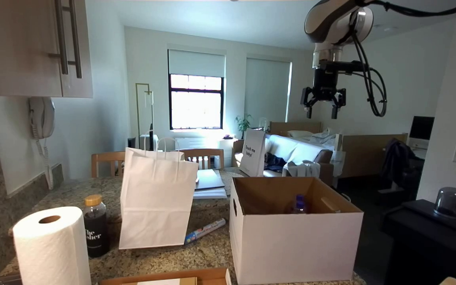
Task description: Put the water bottles in the white storage box.
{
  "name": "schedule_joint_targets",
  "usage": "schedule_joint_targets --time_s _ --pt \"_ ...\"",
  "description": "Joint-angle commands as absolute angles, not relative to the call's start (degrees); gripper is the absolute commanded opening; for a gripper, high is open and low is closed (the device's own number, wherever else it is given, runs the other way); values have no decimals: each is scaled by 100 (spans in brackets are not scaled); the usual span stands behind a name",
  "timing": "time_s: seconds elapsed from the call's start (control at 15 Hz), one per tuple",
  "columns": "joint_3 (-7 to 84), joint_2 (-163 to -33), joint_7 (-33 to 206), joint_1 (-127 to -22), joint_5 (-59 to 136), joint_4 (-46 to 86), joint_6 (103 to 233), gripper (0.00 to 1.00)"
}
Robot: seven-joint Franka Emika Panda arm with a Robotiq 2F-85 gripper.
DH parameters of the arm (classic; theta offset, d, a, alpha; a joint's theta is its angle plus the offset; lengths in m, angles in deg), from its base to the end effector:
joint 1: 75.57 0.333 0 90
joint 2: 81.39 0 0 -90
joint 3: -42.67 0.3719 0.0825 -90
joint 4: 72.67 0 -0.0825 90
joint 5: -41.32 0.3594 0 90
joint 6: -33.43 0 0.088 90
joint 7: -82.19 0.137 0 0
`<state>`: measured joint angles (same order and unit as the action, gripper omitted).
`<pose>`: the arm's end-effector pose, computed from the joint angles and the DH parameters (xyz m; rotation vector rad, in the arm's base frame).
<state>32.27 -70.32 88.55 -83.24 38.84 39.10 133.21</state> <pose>0.4379 -0.1560 0.5881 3.0682 -0.6459 -0.0309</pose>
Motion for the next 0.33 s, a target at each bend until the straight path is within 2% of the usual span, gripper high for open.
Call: schedule_joint_targets --time_s 0.0,0.27 --pt "3291 -7057 8841 -8387 3897 3891 13305 100" --pt "3328 -7091 8844 -8372 3895 3891 13305 100"
